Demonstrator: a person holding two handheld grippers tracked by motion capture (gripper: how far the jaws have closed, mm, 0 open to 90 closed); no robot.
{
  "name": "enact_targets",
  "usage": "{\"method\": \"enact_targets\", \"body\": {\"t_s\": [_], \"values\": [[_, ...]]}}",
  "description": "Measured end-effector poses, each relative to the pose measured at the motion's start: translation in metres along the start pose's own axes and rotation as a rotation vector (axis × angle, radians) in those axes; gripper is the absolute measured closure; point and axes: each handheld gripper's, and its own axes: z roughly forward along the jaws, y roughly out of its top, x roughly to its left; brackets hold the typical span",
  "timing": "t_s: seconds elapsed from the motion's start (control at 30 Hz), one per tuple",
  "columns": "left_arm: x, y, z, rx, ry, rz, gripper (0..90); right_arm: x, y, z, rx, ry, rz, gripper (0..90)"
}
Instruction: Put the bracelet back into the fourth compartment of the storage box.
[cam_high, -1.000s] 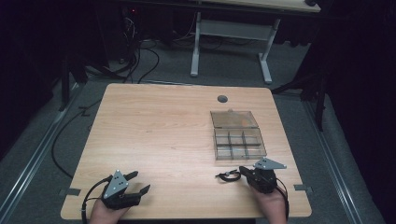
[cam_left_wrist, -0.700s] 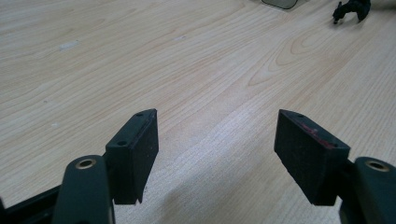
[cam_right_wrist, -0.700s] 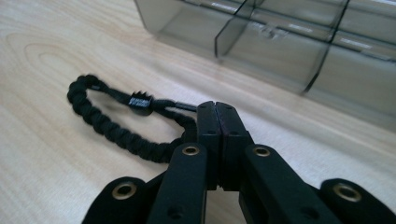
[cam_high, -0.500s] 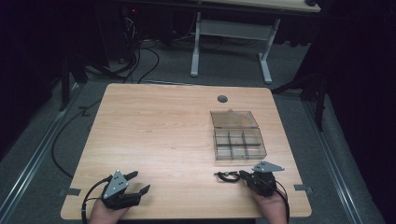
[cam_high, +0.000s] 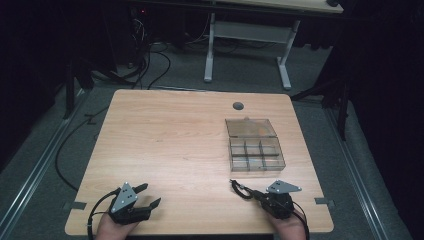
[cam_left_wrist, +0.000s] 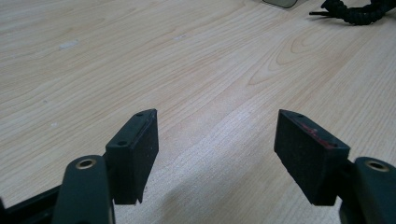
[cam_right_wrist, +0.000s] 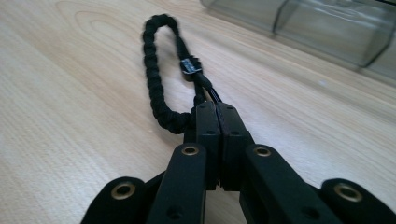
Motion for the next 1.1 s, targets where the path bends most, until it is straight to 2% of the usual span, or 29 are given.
{"method": "enact_targets", "body": {"t_s": [0.13, 0.3, 0.33, 0.53, 0.63, 0.67, 0.73, 0.8, 0.93, 1.1], "values": [[0.000, 0.000, 0.000, -0.001, 0.001, 0.001, 31.2, 0.004, 0.002, -0.001, -0.013, -0.002, -0.012, 88.7], [0.000, 0.000, 0.000, 0.003, 0.001, 0.004, 31.2, -0.006, 0.001, -0.002, -0.022, -0.020, 0.034, 87.0], [-0.001, 0.000, 0.001, 0.002, 0.001, 0.005, 31.2, -0.010, 0.000, -0.001, -0.015, -0.022, 0.056, 84.8], [-0.001, 0.000, 0.000, 0.003, 0.000, 0.011, 31.2, -0.014, 0.003, 0.002, 0.005, -0.039, 0.076, 79.8], [-0.001, 0.000, 0.000, 0.001, -0.005, 0.012, 31.3, -0.014, 0.010, 0.002, 0.036, -0.056, 0.066, 77.5], [-0.001, 0.000, -0.001, -0.004, -0.007, 0.012, 31.3, -0.013, 0.015, 0.002, 0.068, -0.068, 0.048, 75.6], [-0.001, -0.001, -0.001, -0.006, -0.009, 0.012, 31.3, -0.014, 0.018, 0.002, 0.080, -0.067, 0.044, 74.6], [-0.001, -0.001, -0.001, -0.009, -0.009, 0.012, 31.5, -0.016, 0.027, 0.003, 0.141, -0.068, 0.031, 72.8], [-0.001, -0.001, -0.001, -0.007, -0.017, 0.015, 31.7, -0.021, 0.035, 0.001, 0.181, -0.083, 0.033, 71.6], [-0.001, -0.001, -0.002, -0.014, -0.021, 0.015, 32.1, -0.031, 0.042, 0.002, 0.255, -0.050, 0.073, 69.5]]}}
